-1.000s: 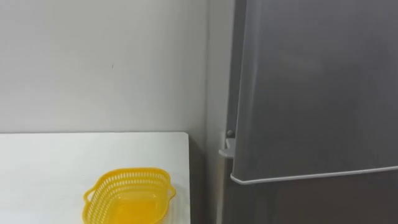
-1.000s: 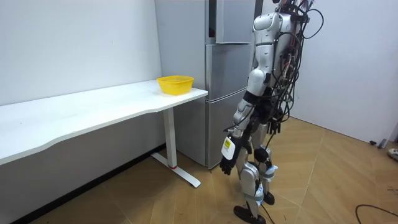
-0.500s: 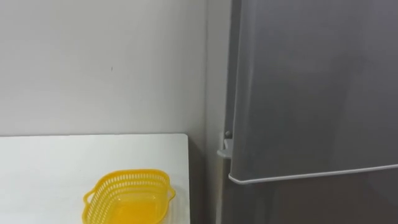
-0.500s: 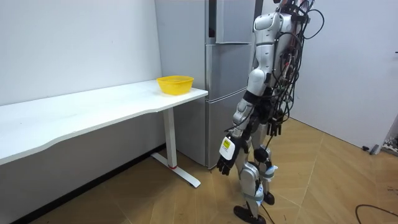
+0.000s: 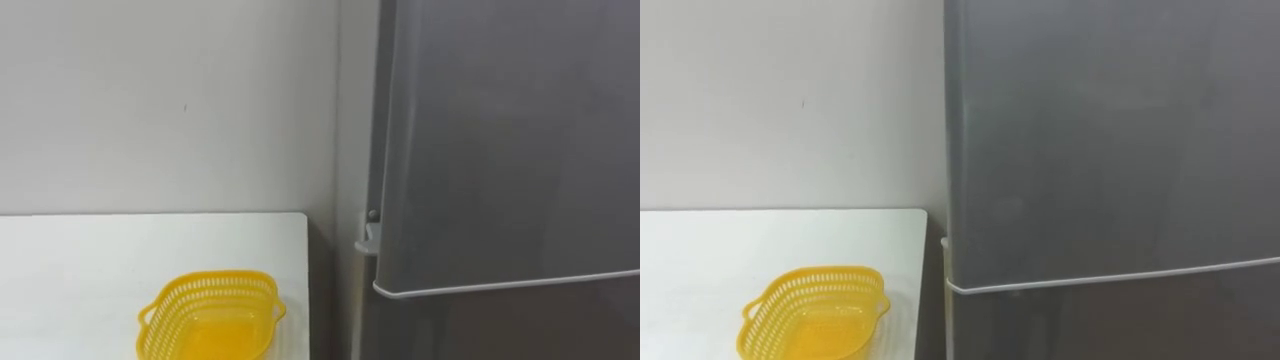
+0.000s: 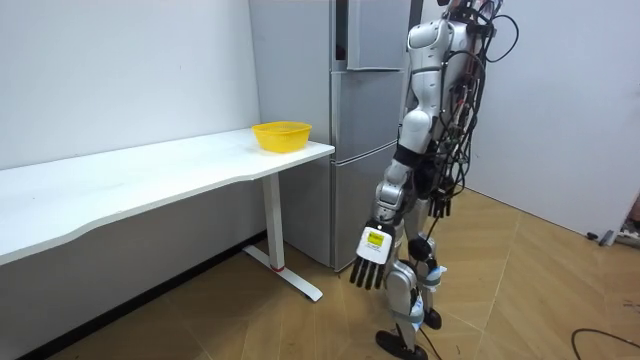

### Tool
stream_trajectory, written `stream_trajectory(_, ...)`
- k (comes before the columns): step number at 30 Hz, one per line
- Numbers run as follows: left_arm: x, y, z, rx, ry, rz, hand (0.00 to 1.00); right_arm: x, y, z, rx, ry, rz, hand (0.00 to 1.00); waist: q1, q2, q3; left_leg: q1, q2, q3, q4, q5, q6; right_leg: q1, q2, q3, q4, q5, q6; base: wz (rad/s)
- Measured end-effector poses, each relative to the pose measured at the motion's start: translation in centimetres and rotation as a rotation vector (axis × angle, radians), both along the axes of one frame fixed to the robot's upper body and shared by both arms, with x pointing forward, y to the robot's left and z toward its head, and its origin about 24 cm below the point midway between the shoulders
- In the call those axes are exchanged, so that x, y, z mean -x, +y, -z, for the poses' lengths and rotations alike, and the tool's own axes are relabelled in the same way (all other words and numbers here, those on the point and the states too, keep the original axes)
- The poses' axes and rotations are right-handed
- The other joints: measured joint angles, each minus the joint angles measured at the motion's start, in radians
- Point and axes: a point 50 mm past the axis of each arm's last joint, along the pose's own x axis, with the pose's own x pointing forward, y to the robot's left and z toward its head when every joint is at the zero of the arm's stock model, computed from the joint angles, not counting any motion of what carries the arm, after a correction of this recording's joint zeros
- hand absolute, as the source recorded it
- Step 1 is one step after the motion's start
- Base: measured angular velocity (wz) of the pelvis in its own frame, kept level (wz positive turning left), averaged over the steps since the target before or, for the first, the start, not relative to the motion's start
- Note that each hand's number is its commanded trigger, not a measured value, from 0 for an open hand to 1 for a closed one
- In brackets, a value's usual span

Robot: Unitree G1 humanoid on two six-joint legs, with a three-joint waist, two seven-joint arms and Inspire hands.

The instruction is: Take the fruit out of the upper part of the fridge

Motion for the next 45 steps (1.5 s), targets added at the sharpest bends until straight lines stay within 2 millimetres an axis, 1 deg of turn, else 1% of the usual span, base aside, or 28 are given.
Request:
stream_trajectory(2, -1.2, 0.9, -0.4, -0.053, -0.093, -0.102, 0.00, -0.2, -0.2, 0.0, 0.011, -0.023, 0.023, 0.00, 0.004, 0.001, 0.0006, 0.002, 0.000, 0.000, 0.000, 0.000, 0.000, 0.000, 0.001, 0.000, 0.001, 0.000, 0.000, 0.00)
stream_trajectory(3, -2.4, 1.5, -0.8, -0.095, -0.160, -0.145, 0.00, -0.3, -0.4, -0.1, 0.020, -0.037, 0.030, 0.00, 0.014, 0.004, 0.0011, 0.002, 0.001, 0.000, -0.001, 0.000, 0.000, 0.001, 0.001, 0.000, 0.001, 0.000, 0.000, 0.00)
stream_trajectory(4, -3.9, 2.2, -1.4, -0.144, -0.236, -0.158, 0.00, -0.3, -0.6, -0.1, 0.031, -0.050, 0.038, 0.00, 0.022, 0.012, -0.0001, 0.002, 0.000, 0.000, -0.001, 0.000, 0.000, 0.000, 0.001, 0.000, 0.002, 0.000, 0.000, 0.00)
stream_trajectory(5, -4.7, 2.5, -1.8, -0.169, -0.273, -0.159, 0.00, -0.4, -0.7, -0.1, 0.036, -0.056, 0.043, 0.00, 0.024, 0.010, 0.0020, 0.002, 0.000, 0.000, -0.001, 0.000, 0.000, 0.000, 0.000, 0.000, 0.003, 0.000, 0.000, 0.00)
stream_trajectory(7, -7.4, 3.6, -3.5, -0.270, -0.421, -0.182, 0.00, -0.6, -1.0, -0.2, 0.053, -0.086, 0.061, 0.00, 0.038, 0.013, 0.0018, 0.003, 0.000, 0.000, -0.004, 0.000, 0.000, 0.000, 0.001, 0.000, 0.003, 0.000, 0.000, 0.00)
stream_trajectory(8, -8.0, 3.9, -3.9, -0.296, -0.456, -0.191, 0.00, -0.7, -1.0, -0.2, 0.055, -0.095, 0.062, 0.00, 0.041, 0.013, 0.0018, 0.003, 0.000, -0.001, -0.005, 0.000, 0.000, -0.001, 0.001, -0.001, 0.004, 0.000, 0.000, 0.00)
stream_trajectory(10, -10.1, 4.7, -5.9, -0.407, -0.579, -0.213, 0.00, -0.7, -1.1, -0.2, 0.060, -0.111, 0.057, 0.00, 0.050, 0.013, 0.0011, 0.006, 0.001, -0.001, -0.008, 0.000, 0.000, 0.001, 0.002, -0.001, 0.009, 0.000, 0.000, 0.00)
stream_trajectory(13, -11.3, 5.3, -7.6, -0.525, -0.667, -0.257, 0.00, -0.7, -1.1, -0.3, 0.059, -0.124, 0.050, 0.00, 0.051, 0.012, 0.0009, 0.010, 0.000, 0.000, -0.007, 0.000, 0.000, -0.001, 0.001, -0.001, 0.017, 0.000, 0.000, -0.04)
stream_trajectory(14, -11.4, 5.4, -7.8, -0.541, -0.676, -0.265, 0.00, -0.7, -1.1, -0.3, 0.059, -0.125, 0.048, 0.00, 0.051, 0.014, -0.0001, 0.010, 0.000, 0.000, -0.007, 0.000, 0.000, -0.002, 0.001, 0.000, 0.017, 0.000, 0.000, -0.03)
stream_trajectory(15, -11.8, 5.5, -8.4, -0.575, -0.697, -0.285, 0.00, -0.7, -1.1, -0.3, 0.056, -0.130, 0.046, 0.00, 0.051, 0.019, -0.0036, 0.009, 0.000, 0.000, -0.007, 0.000, 0.000, -0.002, 0.001, 0.001, 0.015, 0.000, 0.000, 0.00)
stream_trajectory(17, -12.6, 5.8, -9.8, -0.637, -0.761, -0.318, 0.00, -0.6, -1.0, -0.3, 0.053, -0.135, 0.047, 0.00, 0.050, 0.011, -0.0029, 0.009, 0.000, -0.003, -0.007, 0.000, 0.000, 0.000, 0.002, 0.001, 0.004, 0.002, -0.001, 0.02)
stream_trajectory(19, -13.5, 6.1, -11.7, -0.714, -0.859, -0.363, 0.00, -0.7, -1.2, -0.3, 0.061, -0.150, 0.046, 0.00, 0.059, 0.011, -0.0031, 0.009, 0.000, -0.003, -0.007, 0.000, 0.000, 0.000, 0.002, 0.001, 0.003, 0.003, -0.001, 0.00)
stream_trajectory(20, -13.7, 6.1, -12.1, -0.727, -0.882, -0.372, 0.00, -0.7, -1.2, -0.3, 0.062, -0.154, 0.045, 0.00, 0.060, 0.013, -0.0032, 0.009, 0.000, -0.003, -0.007, 0.000, 0.000, 0.000, 0.002, 0.000, 0.002, 0.003, -0.001, 0.00)
stream_trajectory(22, -14.8, 6.2, -14.3, -0.759, -0.992, -0.395, 0.00, -0.5, -1.2, -0.3, 0.060, -0.150, 0.046, 0.00, 0.067, 0.015, -0.0039, 0.005, -0.001, -0.011, -0.007, 0.000, 0.000, 0.001, 0.000, -0.011, 0.002, 0.003, -0.001, 0.09)
stream_trajectory(23, -15.1, 6.2, -15.0, -0.765, -1.024, -0.401, 0.00, -0.4, -1.2, -0.3, 0.059, -0.148, 0.046, 0.00, 0.067, 0.015, -0.0040, 0.005, -0.001, -0.014, -0.007, 0.000, 0.000, 0.001, 0.000, -0.013, 0.002, 0.003, -0.001, 0.11)
stream_trajectory(25, -16.0, 6.1, -17.7, -0.790, -1.158, -0.428, 0.00, 0.1, -1.2, -0.3, 0.056, -0.139, 0.050, 0.00, 0.074, 0.016, -0.0046, 0.008, -0.001, -0.015, -0.005, 0.000, 0.000, 0.003, 0.000, -0.015, 0.002, 0.003, -0.001, 0.02)
stream_trajectory(26, -16.2, 6.0, -18.3, -0.796, -1.191, -0.434, 0.00, 0.1, -1.1, -0.3, 0.054, -0.138, 0.050, 0.00, 0.073, 0.017, -0.0046, 0.009, -0.001, -0.015, -0.005, 0.000, 0.000, 0.005, 0.000, -0.015, 0.002, 0.003, -0.001, 0.00)
stream_trajectory(28, -16.7, 5.9, -20.5, -0.808, -1.310, -0.438, 0.00, 0.2, -1.1, -0.3, 0.047, -0.133, 0.042, 0.00, 0.074, 0.018, -0.0045, 0.009, -0.001, -0.015, -0.002, 0.000, 0.000, 0.006, 0.000, -0.014, 0.003, 0.003, -0.001, 0.00)
stream_trajectory(29, -16.8, 5.8, -21.1, -0.807, -1.336, -0.436, 0.00, 0.3, -1.1, -0.3, 0.042, -0.130, 0.038, 0.00, 0.074, 0.018, -0.0043, 0.009, -0.001, -0.015, -0.002, 0.000, 0.000, 0.006, 0.000, -0.013, 0.002, 0.003, -0.001, 0.00)
stream_trajectory(31, -17.1, 5.4, -22.9, -0.794, -1.439, -0.413, 0.00, 0.5, -1.0, -0.3, 0.026, -0.120, 0.017, 0.00, 0.071, 0.017, -0.0038, 0.006, -0.001, -0.015, -0.002, 0.000, 0.000, 0.003, -0.001, -0.014, 0.001, 0.003, -0.001, 0.00)
stream_trajectory(32, -17.2, 5.4, -23.2, -0.790, -1.462, -0.404, 0.00, 0.5, -0.9, -0.3, 0.017, -0.118, 0.010, 0.00, 0.072, 0.017, -0.0037, 0.003, -0.001, -0.015, -0.001, 0.000, 0.000, 0.002, -0.001, -0.015, 0.001, 0.003, -0.001, 0.04)
stream_trajectory(34, -17.5, 5.0, -25.1, -0.775, -1.558, -0.363, 0.00, 0.7, -0.6, -0.3, -0.010, -0.110, 0.010, 0.00, 0.058, 0.011, -0.0023, -0.004, -0.004, -0.030, 0.004, 0.000, 0.000, 0.002, -0.004, -0.024, 0.002, 0.003, -0.001, 0.16)
stream_trajectory(36, -17.6, 4.7, -26.5, -0.750, -1.635, -0.336, 0.00, 0.9, -0.5, -0.2, -0.012, -0.102, 0.012, 0.00, 0.048, 0.010, -0.0013, -0.008, -0.005, -0.035, 0.010, 0.000, 0.000, 0.003, -0.005, -0.028, 0.002, 0.003, -0.001, 0.10)
stream_trajectory(37, -17.7, 4.3, -27.5, -0.717, -1.697, -0.318, 0.00, 0.9, -0.5, -0.2, -0.015, -0.101, 0.012, 0.00, 0.045, 0.008, -0.0003, -0.011, -0.005, -0.035, 0.017, 0.000, 0.000, 0.003, -0.006, -0.027, 0.003, 0.003, -0.001, 0.00)
stream_trajectory(38, -17.8, 4.1, -28.0, -0.694, -1.730, -0.313, 0.00, 0.8, -0.4, -0.2, -0.018, -0.102, 0.011, 0.00, 0.045, 0.007, 0.0004, -0.012, -0.005, -0.035, 0.019, 0.000, 0.000, 0.003, -0.006, -0.027, 0.003, 0.003, -0.001, 0.00)
stream_trajectory(40, -18.5, 3.0, -29.5, -0.595, -1.839, -0.242, 0.00, 0.8, -0.3, -0.2, -0.036, -0.095, 0.012, 0.00, 0.040, 0.003, 0.0042, -0.015, -0.006, -0.038, 0.020, 0.000, 0.000, 0.002, -0.006, -0.029, 0.001, 0.003, -0.001, 0.02)
stream_trajectory(42, -19.1, 2.1, -30.1, -0.498, -1.904, -0.178, 0.00, 0.7, -0.2, -0.1, -0.053, -0.091, 0.010, 0.00, 0.035, 0.004, 0.0048, -0.019, -0.006, -0.038, 0.020, 0.000, 0.000, 0.002, -0.007, -0.031, 0.001, 0.003, -0.001, 0.02)
stream_trajectory(45, -20.0, 0.9, -30.9, -0.349, -1.984, -0.089, 0.00, 0.2, 0.1, -0.1, -0.082, -0.093, 0.001, 0.00, 0.016, 0.005, 0.0049, -0.024, -0.004, -0.028, 0.022, 0.000, 0.000, -0.007, -0.007, -0.025, 0.003, 0.003, -0.001, -0.04)
